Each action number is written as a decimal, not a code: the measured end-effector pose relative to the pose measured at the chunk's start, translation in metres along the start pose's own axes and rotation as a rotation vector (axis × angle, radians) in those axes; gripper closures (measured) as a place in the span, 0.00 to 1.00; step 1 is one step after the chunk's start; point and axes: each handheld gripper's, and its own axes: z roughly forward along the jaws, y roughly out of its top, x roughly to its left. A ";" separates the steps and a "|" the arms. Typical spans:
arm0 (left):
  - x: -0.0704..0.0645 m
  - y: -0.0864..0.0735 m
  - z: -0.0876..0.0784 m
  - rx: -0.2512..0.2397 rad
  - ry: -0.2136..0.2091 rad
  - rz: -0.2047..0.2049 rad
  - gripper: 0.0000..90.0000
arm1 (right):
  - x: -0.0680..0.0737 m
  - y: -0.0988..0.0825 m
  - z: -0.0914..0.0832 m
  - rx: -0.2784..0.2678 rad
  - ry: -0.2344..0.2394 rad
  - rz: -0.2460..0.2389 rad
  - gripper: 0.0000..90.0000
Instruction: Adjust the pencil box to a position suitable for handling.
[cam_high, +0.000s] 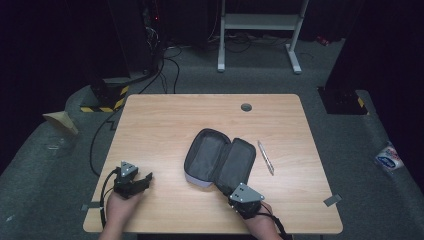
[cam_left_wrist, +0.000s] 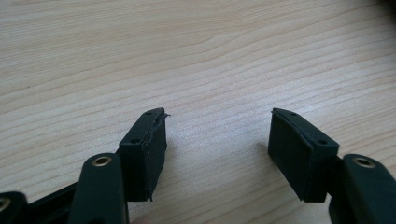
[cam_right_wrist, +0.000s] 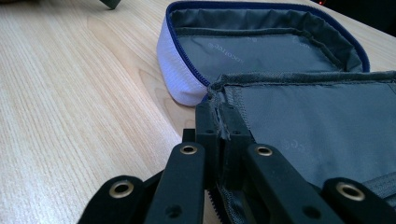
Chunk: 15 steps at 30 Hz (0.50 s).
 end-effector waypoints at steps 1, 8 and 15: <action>0.000 0.000 0.000 0.000 0.001 -0.002 0.41 | -0.001 -0.002 0.000 -0.004 0.002 -0.001 0.97; -0.002 0.000 0.000 -0.002 0.000 -0.008 0.42 | -0.001 -0.003 0.001 -0.006 0.003 0.005 0.95; -0.015 0.008 0.000 0.019 -0.030 0.015 0.52 | -0.001 -0.002 -0.006 -0.019 0.017 0.018 0.78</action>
